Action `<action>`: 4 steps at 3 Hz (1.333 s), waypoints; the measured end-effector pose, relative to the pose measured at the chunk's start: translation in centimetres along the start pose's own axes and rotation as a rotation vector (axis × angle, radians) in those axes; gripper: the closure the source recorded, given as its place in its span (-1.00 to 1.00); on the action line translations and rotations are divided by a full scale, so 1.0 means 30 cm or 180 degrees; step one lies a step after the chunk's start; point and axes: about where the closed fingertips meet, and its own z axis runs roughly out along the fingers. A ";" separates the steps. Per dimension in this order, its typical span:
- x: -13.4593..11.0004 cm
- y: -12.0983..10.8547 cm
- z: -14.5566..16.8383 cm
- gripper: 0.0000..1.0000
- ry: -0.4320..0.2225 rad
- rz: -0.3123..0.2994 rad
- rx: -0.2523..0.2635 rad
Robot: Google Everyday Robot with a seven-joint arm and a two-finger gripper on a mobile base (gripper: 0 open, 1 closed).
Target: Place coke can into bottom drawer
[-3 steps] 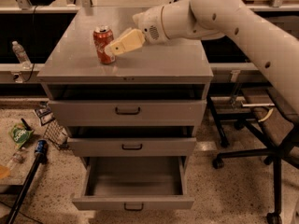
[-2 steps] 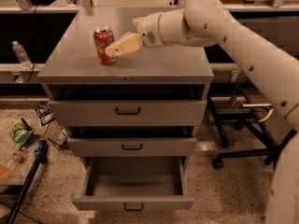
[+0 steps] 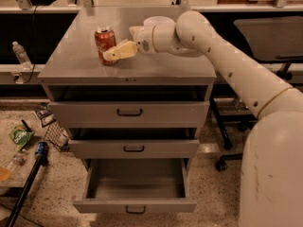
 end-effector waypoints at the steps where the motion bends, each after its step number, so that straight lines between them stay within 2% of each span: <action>1: 0.039 -0.052 0.073 -1.00 -0.0057 0.0023 -0.0005; 2: 0.043 -0.086 0.131 -0.63 -0.0090 -0.0002 -0.0041; 3: 0.009 -0.067 0.190 -0.01 -0.0154 0.0021 -0.0173; 4: -0.021 -0.045 0.191 0.45 -0.0168 0.0021 -0.0238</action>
Offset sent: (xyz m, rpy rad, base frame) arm 0.0596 0.0280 -0.0240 0.0364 -0.0244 0.0189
